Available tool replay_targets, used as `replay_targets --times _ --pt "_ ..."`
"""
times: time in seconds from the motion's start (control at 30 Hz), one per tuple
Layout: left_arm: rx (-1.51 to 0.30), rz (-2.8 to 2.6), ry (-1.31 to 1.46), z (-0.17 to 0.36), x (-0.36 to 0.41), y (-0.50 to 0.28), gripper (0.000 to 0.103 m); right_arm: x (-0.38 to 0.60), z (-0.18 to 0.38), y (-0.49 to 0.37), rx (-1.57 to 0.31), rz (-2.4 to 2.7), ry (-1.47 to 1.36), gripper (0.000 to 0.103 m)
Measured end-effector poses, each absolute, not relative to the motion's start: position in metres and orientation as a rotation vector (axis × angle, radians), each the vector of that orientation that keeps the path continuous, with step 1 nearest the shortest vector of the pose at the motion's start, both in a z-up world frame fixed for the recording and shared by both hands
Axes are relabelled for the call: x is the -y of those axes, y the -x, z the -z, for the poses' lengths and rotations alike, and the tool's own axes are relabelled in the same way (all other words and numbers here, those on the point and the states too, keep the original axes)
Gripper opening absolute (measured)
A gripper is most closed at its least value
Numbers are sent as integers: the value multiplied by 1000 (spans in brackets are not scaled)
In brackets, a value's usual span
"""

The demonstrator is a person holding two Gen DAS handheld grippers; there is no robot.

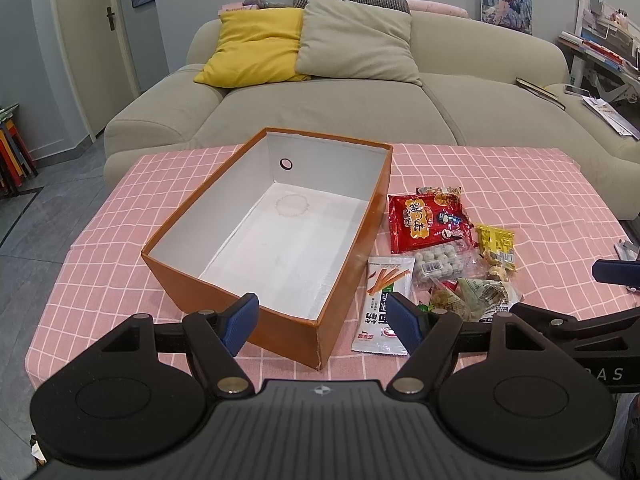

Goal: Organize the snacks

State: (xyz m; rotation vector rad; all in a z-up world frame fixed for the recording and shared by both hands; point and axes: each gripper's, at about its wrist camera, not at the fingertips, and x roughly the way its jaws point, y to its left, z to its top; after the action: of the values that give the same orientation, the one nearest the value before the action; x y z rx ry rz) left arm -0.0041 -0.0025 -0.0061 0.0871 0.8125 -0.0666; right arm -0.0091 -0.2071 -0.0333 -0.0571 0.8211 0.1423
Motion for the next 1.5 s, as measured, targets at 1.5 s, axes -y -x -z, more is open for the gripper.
replay_targets --times 1.5 --pt "-898 280 -20 19 27 -5 57 222 71 16 -799 -225 61 88"
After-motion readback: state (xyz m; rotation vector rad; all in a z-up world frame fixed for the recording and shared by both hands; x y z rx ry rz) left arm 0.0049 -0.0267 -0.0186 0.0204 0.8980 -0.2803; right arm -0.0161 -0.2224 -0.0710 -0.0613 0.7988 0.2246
